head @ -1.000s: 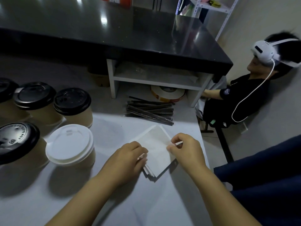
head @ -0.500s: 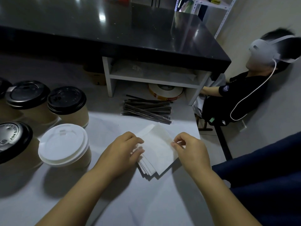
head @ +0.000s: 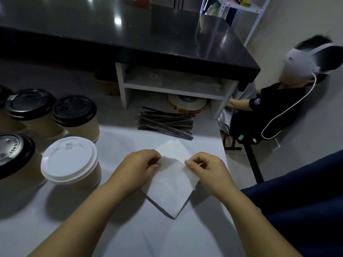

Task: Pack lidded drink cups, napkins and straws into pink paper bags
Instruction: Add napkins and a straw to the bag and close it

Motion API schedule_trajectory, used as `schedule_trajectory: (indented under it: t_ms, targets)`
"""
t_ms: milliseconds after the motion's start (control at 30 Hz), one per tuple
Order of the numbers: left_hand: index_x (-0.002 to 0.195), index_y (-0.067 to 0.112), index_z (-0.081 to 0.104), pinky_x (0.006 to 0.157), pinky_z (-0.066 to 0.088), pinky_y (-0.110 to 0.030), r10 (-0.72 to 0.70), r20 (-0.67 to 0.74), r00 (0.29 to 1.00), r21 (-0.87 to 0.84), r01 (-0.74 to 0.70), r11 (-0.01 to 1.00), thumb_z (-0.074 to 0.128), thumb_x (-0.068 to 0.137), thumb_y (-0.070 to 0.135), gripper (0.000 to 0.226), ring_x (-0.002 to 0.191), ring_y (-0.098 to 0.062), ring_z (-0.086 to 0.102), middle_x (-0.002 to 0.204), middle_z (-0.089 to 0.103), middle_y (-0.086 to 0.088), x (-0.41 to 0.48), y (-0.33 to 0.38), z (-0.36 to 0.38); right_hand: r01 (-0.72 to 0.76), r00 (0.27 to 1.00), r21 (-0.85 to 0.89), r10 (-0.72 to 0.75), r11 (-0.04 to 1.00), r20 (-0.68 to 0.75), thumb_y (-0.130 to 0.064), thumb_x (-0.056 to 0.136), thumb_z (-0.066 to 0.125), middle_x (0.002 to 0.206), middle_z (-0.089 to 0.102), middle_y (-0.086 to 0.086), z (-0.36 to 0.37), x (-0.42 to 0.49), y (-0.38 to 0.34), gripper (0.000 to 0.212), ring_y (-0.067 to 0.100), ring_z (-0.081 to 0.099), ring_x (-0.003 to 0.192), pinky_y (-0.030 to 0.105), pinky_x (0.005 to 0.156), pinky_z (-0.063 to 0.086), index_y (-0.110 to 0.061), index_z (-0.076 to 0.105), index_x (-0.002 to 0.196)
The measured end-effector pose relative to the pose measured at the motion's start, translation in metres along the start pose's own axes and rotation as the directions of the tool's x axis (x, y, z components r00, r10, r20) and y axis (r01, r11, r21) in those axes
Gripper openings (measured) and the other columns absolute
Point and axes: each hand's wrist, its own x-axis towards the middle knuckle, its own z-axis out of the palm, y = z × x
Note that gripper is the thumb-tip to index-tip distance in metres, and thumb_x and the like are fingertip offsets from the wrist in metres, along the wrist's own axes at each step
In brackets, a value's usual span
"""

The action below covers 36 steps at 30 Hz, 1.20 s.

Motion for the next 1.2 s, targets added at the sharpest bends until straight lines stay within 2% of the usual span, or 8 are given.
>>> schedule_trajectory:
  t_ms: [100,200,400,567,700,933,1067,1200]
  targets:
    - [0.094,0.022,0.062,0.068,0.039,-0.014,0.009,-0.021,1.0,-0.009,-0.009,1.0,0.062,0.084,0.015,0.013,0.075,-0.003,0.053,0.081,0.053,0.02,0.0,-0.003,0.0,-0.029,0.986,-0.132,0.006,0.991,-0.167,-0.031,0.087,0.063,0.077,0.064,-0.007,-0.001,0.009,0.008,0.013,0.009,0.058,0.064,0.023,0.059,0.044,-0.028,0.061,0.074]
    - [0.098,0.025,0.061,0.068,0.038,-0.011,0.007,-0.008,1.0,-0.028,-0.007,1.0,0.062,0.083,0.014,0.018,0.075,0.004,0.053,0.082,0.052,0.023,-0.001,-0.004,0.0,-0.122,0.991,-0.267,0.103,0.956,-0.086,-0.036,0.083,0.066,0.092,0.058,-0.008,0.0,0.015,0.012,0.018,0.014,0.062,0.073,0.032,0.071,0.05,-0.027,0.057,0.096]
    - [0.118,0.03,0.055,0.064,0.038,-0.005,-0.091,0.01,0.996,-0.06,0.091,0.994,0.072,0.076,0.022,0.046,0.075,0.003,0.054,0.081,0.055,0.021,-0.003,-0.003,-0.001,-0.159,0.986,-0.198,0.147,0.967,-0.078,-0.031,0.074,0.076,0.078,0.058,-0.006,0.001,0.021,0.01,0.023,0.013,0.058,0.061,0.026,0.054,0.049,-0.028,0.06,0.089]
    - [0.081,0.034,0.058,0.063,0.038,-0.007,-0.096,0.003,0.995,-0.075,0.096,0.993,0.076,0.072,0.021,0.023,0.071,-0.003,0.056,0.072,0.058,0.017,-0.003,0.001,-0.004,-0.119,0.989,-0.278,0.089,0.953,-0.117,-0.032,0.075,0.073,0.075,0.061,-0.01,-0.006,0.021,0.009,0.014,0.011,0.059,0.072,0.03,0.062,0.05,-0.031,0.059,0.076]
    - [0.069,0.037,0.051,0.065,0.036,-0.011,-0.027,-0.01,1.0,-0.064,0.026,0.998,0.072,0.075,0.016,0.031,0.072,-0.001,0.053,0.076,0.057,0.014,0.001,0.002,-0.005,-0.06,0.988,-0.3,0.014,0.952,-0.154,-0.028,0.077,0.071,0.081,0.057,-0.01,-0.006,0.019,0.009,0.019,0.009,0.055,0.071,0.027,0.059,0.042,-0.028,0.054,0.069]
    - [0.073,0.041,0.051,0.091,0.026,-0.02,0.005,-0.035,0.999,-0.094,-0.008,0.996,0.067,0.081,0.023,0.026,0.116,-0.005,0.028,0.124,0.04,0.02,0.012,0.0,-0.003,0.004,0.994,0.076,-0.013,0.997,0.111,-0.012,0.075,0.076,0.063,0.066,-0.008,-0.012,0.028,-0.003,0.025,0.005,0.053,0.047,0.019,0.045,0.044,-0.026,0.059,0.064]
    - [0.072,0.038,0.049,0.073,0.039,-0.013,-0.022,-0.035,0.999,-0.132,0.017,0.991,0.065,0.082,0.02,0.026,0.087,-0.004,0.055,0.086,0.061,0.018,0.022,-0.002,-0.007,-0.009,0.981,0.09,-0.009,0.996,0.196,-0.021,0.078,0.076,0.062,0.065,-0.006,-0.014,0.046,-0.008,0.019,0.006,0.053,0.048,0.023,0.047,0.046,-0.027,0.063,0.065]
    - [0.086,0.038,0.049,0.064,0.045,-0.027,-0.08,-0.056,0.995,-0.116,0.073,0.991,0.067,0.081,0.023,0.024,0.067,-0.006,0.053,0.07,0.058,0.008,0.028,-0.008,-0.007,0.038,0.999,-0.167,-0.039,0.985,-0.003,-0.037,0.084,0.067,0.074,0.065,-0.007,-0.014,0.08,-0.009,0.017,0.006,0.058,0.066,0.025,0.059,0.045,-0.026,0.062,0.072]
